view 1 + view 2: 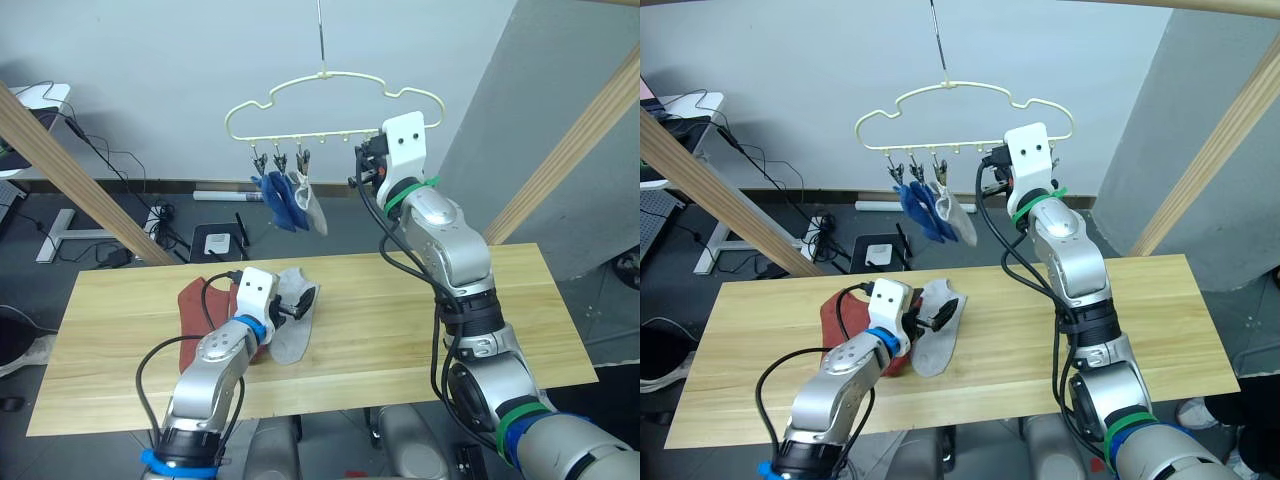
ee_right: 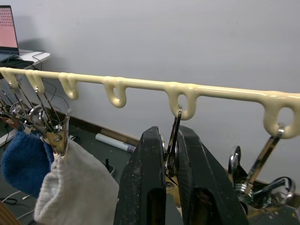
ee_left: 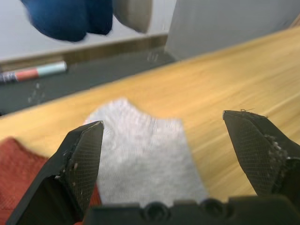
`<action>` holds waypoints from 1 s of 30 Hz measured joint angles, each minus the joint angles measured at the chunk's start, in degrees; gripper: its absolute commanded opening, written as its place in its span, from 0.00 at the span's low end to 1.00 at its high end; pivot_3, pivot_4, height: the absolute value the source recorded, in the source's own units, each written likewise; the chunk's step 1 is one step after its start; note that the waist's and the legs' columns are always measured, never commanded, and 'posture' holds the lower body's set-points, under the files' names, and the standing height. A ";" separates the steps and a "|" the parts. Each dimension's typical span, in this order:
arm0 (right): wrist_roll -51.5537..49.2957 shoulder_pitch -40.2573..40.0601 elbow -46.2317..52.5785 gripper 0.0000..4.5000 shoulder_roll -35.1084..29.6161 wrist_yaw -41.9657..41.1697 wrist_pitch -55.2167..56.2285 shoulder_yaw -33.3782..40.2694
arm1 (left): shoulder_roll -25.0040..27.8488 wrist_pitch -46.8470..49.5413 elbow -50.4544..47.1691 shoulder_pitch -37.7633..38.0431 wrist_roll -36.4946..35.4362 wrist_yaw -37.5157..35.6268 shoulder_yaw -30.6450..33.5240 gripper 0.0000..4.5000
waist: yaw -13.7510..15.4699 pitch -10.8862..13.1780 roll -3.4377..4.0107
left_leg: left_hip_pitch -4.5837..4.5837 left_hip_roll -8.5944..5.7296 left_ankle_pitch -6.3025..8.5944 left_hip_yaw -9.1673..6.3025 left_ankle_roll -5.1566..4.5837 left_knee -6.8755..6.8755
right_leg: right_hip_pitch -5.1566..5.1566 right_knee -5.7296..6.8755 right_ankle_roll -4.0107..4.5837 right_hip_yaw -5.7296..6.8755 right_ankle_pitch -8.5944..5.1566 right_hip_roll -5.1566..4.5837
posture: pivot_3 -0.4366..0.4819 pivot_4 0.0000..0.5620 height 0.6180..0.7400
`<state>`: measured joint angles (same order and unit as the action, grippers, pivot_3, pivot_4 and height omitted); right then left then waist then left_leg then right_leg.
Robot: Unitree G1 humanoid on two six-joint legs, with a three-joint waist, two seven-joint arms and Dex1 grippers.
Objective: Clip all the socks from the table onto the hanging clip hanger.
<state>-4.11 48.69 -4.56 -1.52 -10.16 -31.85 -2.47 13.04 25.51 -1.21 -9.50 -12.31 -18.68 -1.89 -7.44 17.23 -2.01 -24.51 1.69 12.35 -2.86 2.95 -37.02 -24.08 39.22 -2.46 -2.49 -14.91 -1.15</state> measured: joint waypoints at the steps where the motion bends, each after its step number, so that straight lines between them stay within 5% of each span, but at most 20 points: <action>1: 0.00 -0.02 0.06 0.00 -0.04 -0.06 -0.12 -0.01 | -0.28 -0.39 1.38 -0.87 0.32 0.14 -0.02 1.00 | -0.01 0.00 0.00 | 0.00 -0.01 0.00 0.01 0.00 0.00 | 0.00 0.00 0.00 -0.01 0.00 0.00 | 0.27 0.50 1.00; 8: -0.24 -0.11 0.83 0.00 0.06 -0.62 -1.77 0.15 | -0.55 -0.45 10.48 -5.98 4.57 0.63 -2.21 1.00 | -0.41 0.00 0.00 | 0.00 0.01 0.01 0.02 0.00 0.07 | 0.00 -0.05 0.00 -0.01 0.00 -0.01 | 0.26 0.50 1.00; 11: -1.44 -0.11 1.01 0.00 0.62 -0.60 -2.65 0.38 | -0.03 0.03 10.63 -6.37 5.71 0.50 -2.50 0.88 | -0.45 0.00 0.00 | 0.00 0.02 0.00 0.00 0.00 0.06 | 0.00 -0.03 0.00 0.00 0.01 -0.01 | 0.26 0.49 1.00; 25: -3.85 -0.11 1.12 0.00 1.50 -0.63 -3.97 1.15 | 0.69 -0.21 10.97 -5.94 7.04 -0.40 -2.27 0.01 | -0.47 -0.01 0.00 | 0.00 0.01 0.00 0.01 0.00 0.05 | 0.01 -0.08 -0.04 -0.01 0.03 -0.03 | 0.26 0.48 1.00; 30: -3.85 -0.11 1.12 0.00 1.48 -0.65 -3.97 1.11 | 0.15 -1.28 10.97 -5.21 6.07 -1.19 -1.26 0.00 | -0.48 -0.01 0.00 | 0.00 0.01 0.00 0.02 0.00 0.05 | 0.00 -0.08 -0.04 -0.02 0.03 -0.03 | 0.26 0.47 1.00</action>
<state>-7.96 48.59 -3.44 -0.04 -10.81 -35.81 -1.36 13.20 24.23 9.75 -14.71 -6.24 -19.87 -3.14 -7.92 17.22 -2.01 -24.52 1.70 12.36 -2.84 2.95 -36.97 -24.07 39.14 -2.50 -2.50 -14.88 -1.18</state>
